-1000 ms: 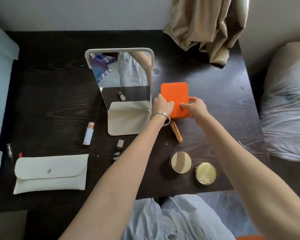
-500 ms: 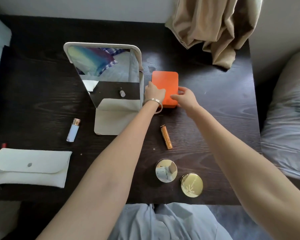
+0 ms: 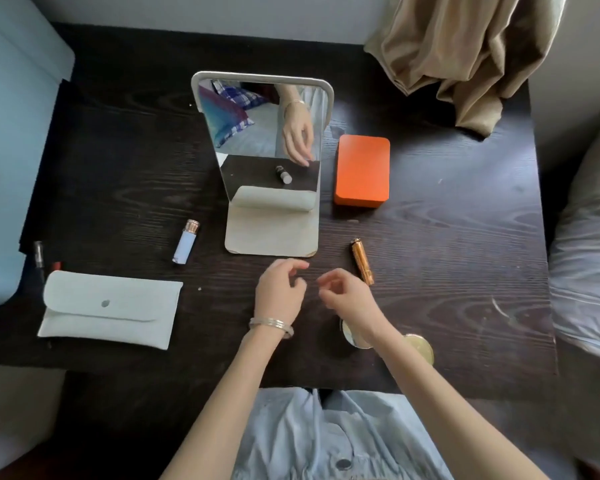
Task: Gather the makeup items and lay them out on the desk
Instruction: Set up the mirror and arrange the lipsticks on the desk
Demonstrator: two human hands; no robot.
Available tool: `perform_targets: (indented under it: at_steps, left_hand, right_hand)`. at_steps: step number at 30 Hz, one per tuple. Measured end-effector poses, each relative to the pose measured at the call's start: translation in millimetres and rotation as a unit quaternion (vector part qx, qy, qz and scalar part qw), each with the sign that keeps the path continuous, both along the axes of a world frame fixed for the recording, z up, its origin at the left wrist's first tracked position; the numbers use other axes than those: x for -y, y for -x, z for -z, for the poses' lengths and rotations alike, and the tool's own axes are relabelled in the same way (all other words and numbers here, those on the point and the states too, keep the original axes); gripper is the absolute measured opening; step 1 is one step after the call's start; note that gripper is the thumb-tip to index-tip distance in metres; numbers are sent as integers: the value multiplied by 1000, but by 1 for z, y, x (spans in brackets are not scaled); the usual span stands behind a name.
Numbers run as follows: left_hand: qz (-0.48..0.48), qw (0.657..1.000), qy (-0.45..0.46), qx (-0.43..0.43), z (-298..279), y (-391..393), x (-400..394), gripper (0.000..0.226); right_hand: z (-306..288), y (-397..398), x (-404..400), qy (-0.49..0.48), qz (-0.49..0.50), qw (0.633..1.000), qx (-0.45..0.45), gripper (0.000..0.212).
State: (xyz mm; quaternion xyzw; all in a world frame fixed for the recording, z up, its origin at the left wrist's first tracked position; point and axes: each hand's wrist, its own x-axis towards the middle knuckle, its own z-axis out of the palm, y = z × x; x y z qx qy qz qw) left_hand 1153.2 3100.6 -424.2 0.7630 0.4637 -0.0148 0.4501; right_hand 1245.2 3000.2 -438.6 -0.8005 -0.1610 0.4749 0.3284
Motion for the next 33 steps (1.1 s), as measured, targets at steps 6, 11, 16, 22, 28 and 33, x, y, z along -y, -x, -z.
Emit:
perform_targets:
  at_steps: [6,11,16,22,28,33]
  left_hand:
    - [-7,992,-40,-123,29,44,-11,38]
    - [82,974,-59,-202,41,51,-16,35]
    - [145,978,-55,-139,35,66,-34,25]
    - [139,990,-7,19,8,88,-65,23]
    - [38,991,45,117,7,97,-71,30]
    - [-75,959,248,117,18,101,-65,11]
  right_hand:
    - [17,49,-16,34,-28,997,-62,18]
    - [26,73,-22,37,9,997,-67,32]
    - [22,84,-27,-44,124,985,-113,34]
    - [9,99,-42,-99,142,972,-157,24]
    - [10,117,-55,-92,18,994,-54,26]
    - [6,121,-60,-112,8,991,-75,16]
